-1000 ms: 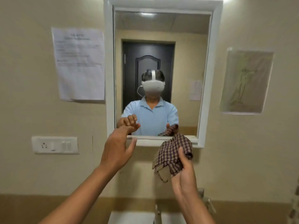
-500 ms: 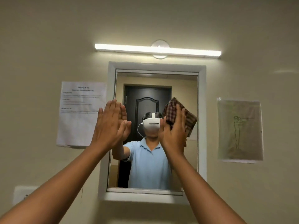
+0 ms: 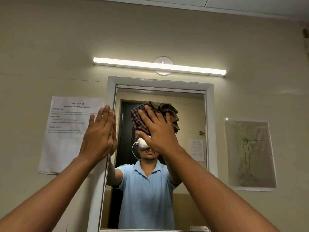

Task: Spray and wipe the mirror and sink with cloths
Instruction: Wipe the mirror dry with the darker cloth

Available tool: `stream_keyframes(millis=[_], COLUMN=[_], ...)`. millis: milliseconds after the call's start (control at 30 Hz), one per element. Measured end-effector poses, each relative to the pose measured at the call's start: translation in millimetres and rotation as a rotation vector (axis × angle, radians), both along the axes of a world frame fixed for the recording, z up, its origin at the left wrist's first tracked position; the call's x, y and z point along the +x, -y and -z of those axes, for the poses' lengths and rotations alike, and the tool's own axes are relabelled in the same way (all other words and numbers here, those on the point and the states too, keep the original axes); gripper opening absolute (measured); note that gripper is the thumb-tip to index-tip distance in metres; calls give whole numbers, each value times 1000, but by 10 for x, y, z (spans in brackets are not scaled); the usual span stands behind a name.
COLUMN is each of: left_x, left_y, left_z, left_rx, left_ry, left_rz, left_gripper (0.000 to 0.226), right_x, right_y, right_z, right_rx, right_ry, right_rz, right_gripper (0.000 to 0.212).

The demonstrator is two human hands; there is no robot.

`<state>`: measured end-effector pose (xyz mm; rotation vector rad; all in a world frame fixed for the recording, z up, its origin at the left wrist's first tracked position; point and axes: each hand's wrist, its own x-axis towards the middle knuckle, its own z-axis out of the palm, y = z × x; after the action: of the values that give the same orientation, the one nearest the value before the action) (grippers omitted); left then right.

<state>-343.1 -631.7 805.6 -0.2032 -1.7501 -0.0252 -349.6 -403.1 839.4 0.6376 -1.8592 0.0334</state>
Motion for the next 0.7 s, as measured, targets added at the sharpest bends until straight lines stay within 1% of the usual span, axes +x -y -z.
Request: stream_keyframes(millis=[100,200,267,367,467,567,700], left_x=[2,2,3,-3,-19,-45,-77], left_y=[47,69,75,106,140,151,145], left_z=[-1,-8,-15,-20,-17,-15,-3], left_rx=[-33,-56,-72,-95,-116,-125,-110], left_ry=[-15,-18,-18,-23,-36,-44,-45], left_rz=[-1,-8,-13,-17,-23,-15,1], left_gripper=[70,70,70,70,69,69,72], right_x=[-25,-50,-78,-149,-193,-197,-179], right_y=[-169,-426,-622,-797,-722,-541,-192], right_z=[-144,-294,-374,-407,-396,-407,-424], right_rx=[-67,-274,-393,-543,-683,-721,-618], right_ry=[-40,-42,-57,-96,-96,-92,-117], right_rz=[31,32,78,184,178,153,130], right_gripper=[70,68,67,75,83,81,79])
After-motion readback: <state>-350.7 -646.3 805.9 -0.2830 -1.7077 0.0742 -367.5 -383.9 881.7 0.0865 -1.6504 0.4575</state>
